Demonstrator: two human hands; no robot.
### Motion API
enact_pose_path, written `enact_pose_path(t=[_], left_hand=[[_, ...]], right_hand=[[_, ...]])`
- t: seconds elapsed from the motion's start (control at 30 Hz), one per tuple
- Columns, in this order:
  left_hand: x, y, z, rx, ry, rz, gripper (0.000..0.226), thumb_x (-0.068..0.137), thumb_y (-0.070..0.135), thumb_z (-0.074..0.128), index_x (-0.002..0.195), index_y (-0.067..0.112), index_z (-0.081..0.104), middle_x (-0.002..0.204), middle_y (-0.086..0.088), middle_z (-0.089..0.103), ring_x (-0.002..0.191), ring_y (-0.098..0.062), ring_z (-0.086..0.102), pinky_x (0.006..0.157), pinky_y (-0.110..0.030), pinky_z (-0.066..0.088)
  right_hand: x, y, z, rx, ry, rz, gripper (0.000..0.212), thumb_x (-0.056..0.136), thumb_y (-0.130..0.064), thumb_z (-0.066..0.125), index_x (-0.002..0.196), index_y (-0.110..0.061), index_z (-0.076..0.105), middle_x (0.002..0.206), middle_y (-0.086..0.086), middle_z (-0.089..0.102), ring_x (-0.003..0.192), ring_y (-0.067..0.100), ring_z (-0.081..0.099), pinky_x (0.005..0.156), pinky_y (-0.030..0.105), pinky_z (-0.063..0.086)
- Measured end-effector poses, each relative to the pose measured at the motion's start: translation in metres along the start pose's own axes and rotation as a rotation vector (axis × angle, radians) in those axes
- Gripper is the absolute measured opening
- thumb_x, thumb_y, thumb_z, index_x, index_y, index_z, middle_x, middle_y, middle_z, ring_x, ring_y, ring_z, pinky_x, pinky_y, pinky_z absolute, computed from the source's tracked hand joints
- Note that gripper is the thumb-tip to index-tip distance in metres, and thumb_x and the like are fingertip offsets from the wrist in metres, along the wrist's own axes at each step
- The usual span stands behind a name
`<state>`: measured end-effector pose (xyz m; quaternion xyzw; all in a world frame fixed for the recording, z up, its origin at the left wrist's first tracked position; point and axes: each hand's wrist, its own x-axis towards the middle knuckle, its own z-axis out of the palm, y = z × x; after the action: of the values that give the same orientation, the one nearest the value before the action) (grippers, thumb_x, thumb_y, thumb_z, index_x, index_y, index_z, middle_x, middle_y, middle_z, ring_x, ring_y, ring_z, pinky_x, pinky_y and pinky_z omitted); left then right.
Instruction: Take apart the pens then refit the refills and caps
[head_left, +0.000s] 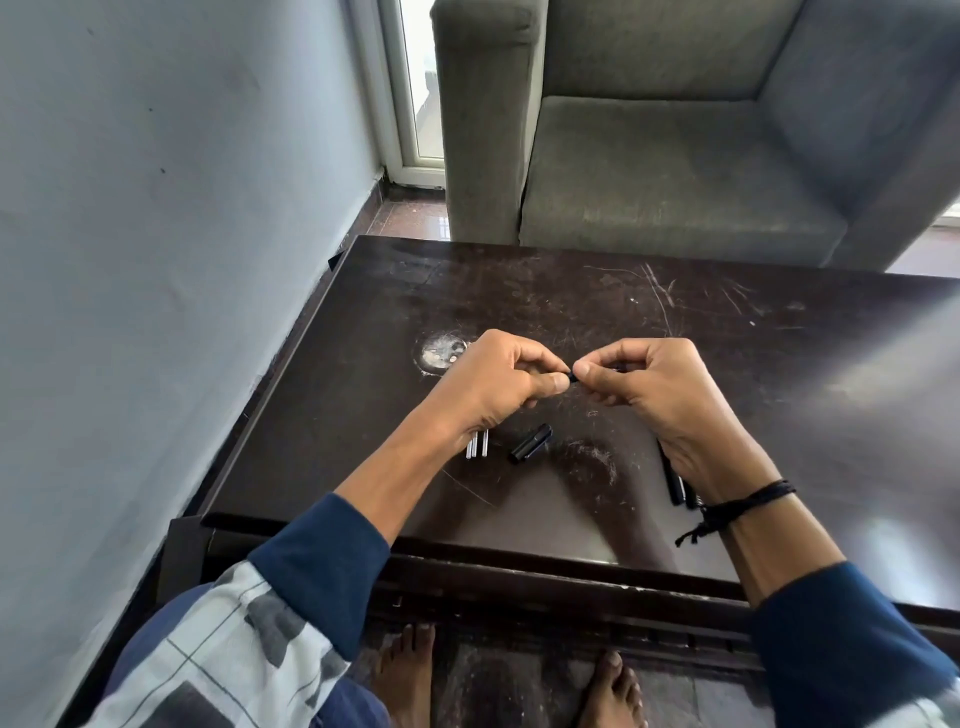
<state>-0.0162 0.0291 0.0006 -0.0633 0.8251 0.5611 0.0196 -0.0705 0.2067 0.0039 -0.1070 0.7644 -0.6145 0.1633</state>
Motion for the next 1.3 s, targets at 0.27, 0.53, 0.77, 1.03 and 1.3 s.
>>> enact_pose_path(t=[0.27, 0.53, 0.77, 1.03, 1.3], left_hand=[[-0.0018, 0.0030, -0.0024, 0.034, 0.016, -0.018, 0.004, 0.091, 0.013, 0.076, 0.092, 0.016, 0.079, 0.065, -0.007, 0.062, 0.056, -0.007, 0.050, 0.066, -0.022, 0.042], [-0.0027, 0.0042, -0.0023, 0.032, 0.016, -0.025, 0.005, 0.091, 0.013, 0.075, 0.092, 0.015, 0.079, 0.068, -0.008, 0.064, 0.061, -0.011, 0.052, 0.071, -0.026, 0.044], [0.0002, -0.0002, 0.0000, 0.051, 0.016, -0.018, 0.005, 0.091, 0.016, 0.076, 0.089, 0.019, 0.079, 0.063, -0.002, 0.063, 0.056, -0.007, 0.051, 0.071, -0.024, 0.044], [0.0021, -0.0030, 0.0015, 0.056, 0.014, -0.013, 0.006, 0.090, 0.016, 0.077, 0.088, 0.021, 0.079, 0.058, 0.004, 0.062, 0.053, -0.003, 0.050, 0.067, -0.020, 0.043], [0.0025, -0.0036, 0.0014, 0.056, 0.024, -0.012, 0.006, 0.090, 0.017, 0.077, 0.089, 0.022, 0.078, 0.055, 0.010, 0.060, 0.054, -0.004, 0.050, 0.066, -0.020, 0.043]], right_hand=[[0.0029, 0.0030, 0.0012, 0.014, 0.068, 0.003, 0.018, 0.087, -0.017, 0.079, 0.084, 0.000, 0.074, 0.067, 0.009, 0.070, 0.057, 0.009, 0.058, 0.058, 0.019, 0.050], [0.0018, 0.0027, -0.0005, 0.035, 0.029, 0.028, 0.022, 0.084, -0.024, 0.082, 0.090, -0.004, 0.076, 0.075, 0.010, 0.071, 0.064, 0.009, 0.062, 0.066, 0.023, 0.055], [0.0019, 0.0014, -0.0035, 0.040, 0.013, 0.009, 0.014, 0.079, -0.005, 0.083, 0.090, -0.004, 0.076, 0.080, 0.009, 0.071, 0.072, 0.012, 0.065, 0.072, 0.024, 0.055], [0.0015, 0.0023, -0.0018, 0.017, 0.047, 0.036, 0.015, 0.083, -0.012, 0.081, 0.084, 0.001, 0.074, 0.069, 0.010, 0.069, 0.060, 0.010, 0.061, 0.058, 0.019, 0.052], [0.0003, 0.0014, 0.0001, 0.000, 0.047, 0.069, 0.025, 0.086, -0.030, 0.079, 0.086, -0.005, 0.075, 0.077, 0.014, 0.073, 0.064, 0.013, 0.065, 0.061, 0.020, 0.056]])
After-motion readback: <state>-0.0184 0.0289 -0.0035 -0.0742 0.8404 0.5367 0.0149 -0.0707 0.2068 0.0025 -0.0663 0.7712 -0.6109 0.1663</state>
